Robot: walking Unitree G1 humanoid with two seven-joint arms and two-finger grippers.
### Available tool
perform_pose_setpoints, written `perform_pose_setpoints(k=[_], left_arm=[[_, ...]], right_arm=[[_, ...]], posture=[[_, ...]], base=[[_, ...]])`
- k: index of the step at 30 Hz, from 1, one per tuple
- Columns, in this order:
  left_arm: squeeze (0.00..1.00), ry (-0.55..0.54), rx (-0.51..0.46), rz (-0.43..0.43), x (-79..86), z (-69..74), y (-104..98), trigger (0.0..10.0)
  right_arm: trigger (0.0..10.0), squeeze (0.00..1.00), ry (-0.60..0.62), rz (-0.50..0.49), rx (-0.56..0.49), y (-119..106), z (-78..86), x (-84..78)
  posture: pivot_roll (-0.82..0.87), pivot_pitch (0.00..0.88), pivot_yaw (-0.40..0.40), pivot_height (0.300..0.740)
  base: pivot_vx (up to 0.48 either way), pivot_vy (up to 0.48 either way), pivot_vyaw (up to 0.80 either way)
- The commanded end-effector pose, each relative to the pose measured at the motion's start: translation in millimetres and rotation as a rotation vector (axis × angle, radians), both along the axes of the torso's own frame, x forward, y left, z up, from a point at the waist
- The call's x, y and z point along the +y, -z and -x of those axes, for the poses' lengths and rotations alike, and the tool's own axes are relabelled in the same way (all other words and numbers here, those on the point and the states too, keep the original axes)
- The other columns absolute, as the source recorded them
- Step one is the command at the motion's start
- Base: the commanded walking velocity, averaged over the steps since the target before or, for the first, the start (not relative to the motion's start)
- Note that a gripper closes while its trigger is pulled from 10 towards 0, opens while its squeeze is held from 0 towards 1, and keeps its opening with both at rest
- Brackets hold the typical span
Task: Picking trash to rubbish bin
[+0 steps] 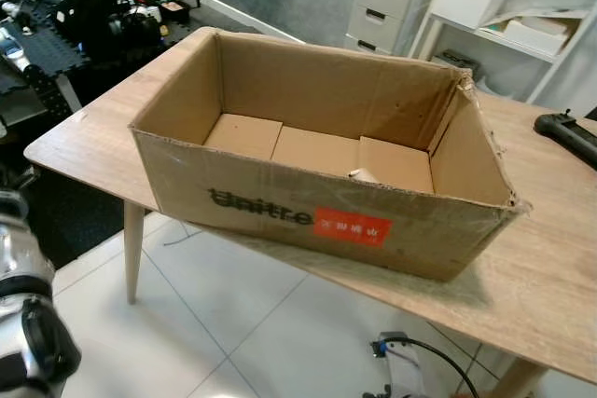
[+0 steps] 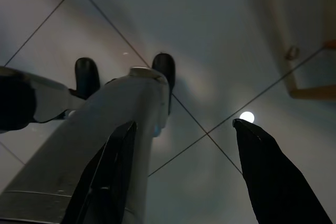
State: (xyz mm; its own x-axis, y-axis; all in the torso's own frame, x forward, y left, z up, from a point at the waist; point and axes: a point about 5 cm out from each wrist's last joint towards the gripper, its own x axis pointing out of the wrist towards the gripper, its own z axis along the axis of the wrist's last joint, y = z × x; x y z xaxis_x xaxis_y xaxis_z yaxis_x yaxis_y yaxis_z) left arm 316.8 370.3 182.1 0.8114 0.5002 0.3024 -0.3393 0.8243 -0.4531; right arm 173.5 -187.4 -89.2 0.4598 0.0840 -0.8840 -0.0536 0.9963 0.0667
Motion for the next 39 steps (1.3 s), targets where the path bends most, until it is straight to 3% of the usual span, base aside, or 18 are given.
perform_pose_setpoints(k=[1,3,4,7,11,17,18,19,20,23,28,29,32,35,39], left_arm=[[0.0,0.037,-0.106,-0.032,-3.4,-4.3,-20,10.0],[0.0,0.147,-0.239,-0.043,-16.7,-14.0,-42,10.0],[0.0,0.147,-0.239,-0.043,-16.7,-14.0,-42,10.0],[0.0,0.318,-0.408,-0.072,-39.9,-22.0,-68,10.0],[0.0,0.439,-0.506,-0.075,-55.6,-23.3,-80,10.0],[0.0,0.867,-0.697,-0.15,-118.5,-13.6,-105,10.0],[0.0,0.867,-0.697,-0.15,-118.5,-13.6,-105,10.0],[0.0,0.967,-0.74,-0.158,-136.4,-8.2,-112,10.0],[0.0,0.967,-0.74,-0.158,-136.4,-8.2,-112,10.0],[0.0,1.097,-0.79,-0.16,-160.3,-0.2,-120,10.0],[0.0,1.243,-0.803,-0.144,-188.3,5.6,-122,10.0],[0.0,1.286,-0.762,-0.161,-200.4,4.7,-117,10.0],[0.0,1.296,-0.705,-0.192,-209.1,2.1,-111,10.0],[0.0,1.297,-0.599,-0.226,-229.4,-4.5,-98,10.0],[0.0,1.286,-0.569,-0.176,-241.4,-7.3,-95,10.0]], right_arm=[[10.0,0.0,0.001,-0.002,0.003,1,2.1,0.0],[10.0,0.0,-0.003,-0.004,-0.001,1,1.1,0.9],[10.0,0.0,-0.003,-0.004,-0.001,1,1.1,0.9],[10.0,0.0,-0.008,-0.007,-0.006,0,-1.1,2.5],[10.0,0.0,-0.008,-0.01,-0.009,-1,-2.2,3.5],[10.0,0.0,-0.017,-0.01,-0.007,-1,-2.0,3.7],[10.0,0.0,-0.017,-0.01,-0.007,-1,-2.0,3.7],[10.0,0.0,-0.019,-0.009,-0.005,0,-1.3,3.4],[10.0,0.0,-0.019,-0.009,-0.005,0,-1.3,3.4],[10.0,0.0,-0.019,-0.008,0.0,1,1.1,3.1],[10.0,0.0,-0.016,-0.006,0.011,3,5.8,4.0],[10.0,0.0,-0.015,-0.005,0.012,3,6.8,4.2],[10.0,0.0,-0.014,-0.004,0.013,4,7.3,4.1],[10.0,0.0,-0.011,-0.002,0.015,4,8.7,3.5],[10.0,0.0,-0.008,-0.001,0.017,5,9.9,2.8]], posture=[[0.02,0.071,-0.009,0.74],[0.02,0.071,-0.009,0.74],[0.02,0.071,-0.009,0.74],[0.03,0.061,-0.009,0.74],[0.03,0.062,-0.011,0.74],[0.03,0.066,-0.017,0.74],[0.03,0.066,-0.017,0.74],[0.03,0.068,-0.017,0.74],[0.03,0.068,-0.017,0.74],[0.02,0.069,-0.014,0.74],[0.02,0.069,-0.012,0.74],[0.02,0.069,-0.012,0.74],[0.01,0.07,-0.01,0.74],[0.01,0.071,-0.008,0.74],[0.01,0.07,-0.007,0.74]], base=[[0.0,0.0,0.0],[0.0,0.0,0.0],[0.0,0.0,0.0],[0.0,0.0,0.0],[0.0,0.0,0.0],[0.0,0.0,0.0],[0.0,0.0,0.0],[0.0,0.0,0.0],[0.0,0.0,0.0],[0.0,0.0,0.0],[0.0,0.0,0.0],[0.0,0.0,0.0],[0.0,0.0,0.0],[0.0,0.0,0.0],[0.0,0.0,0.0]])
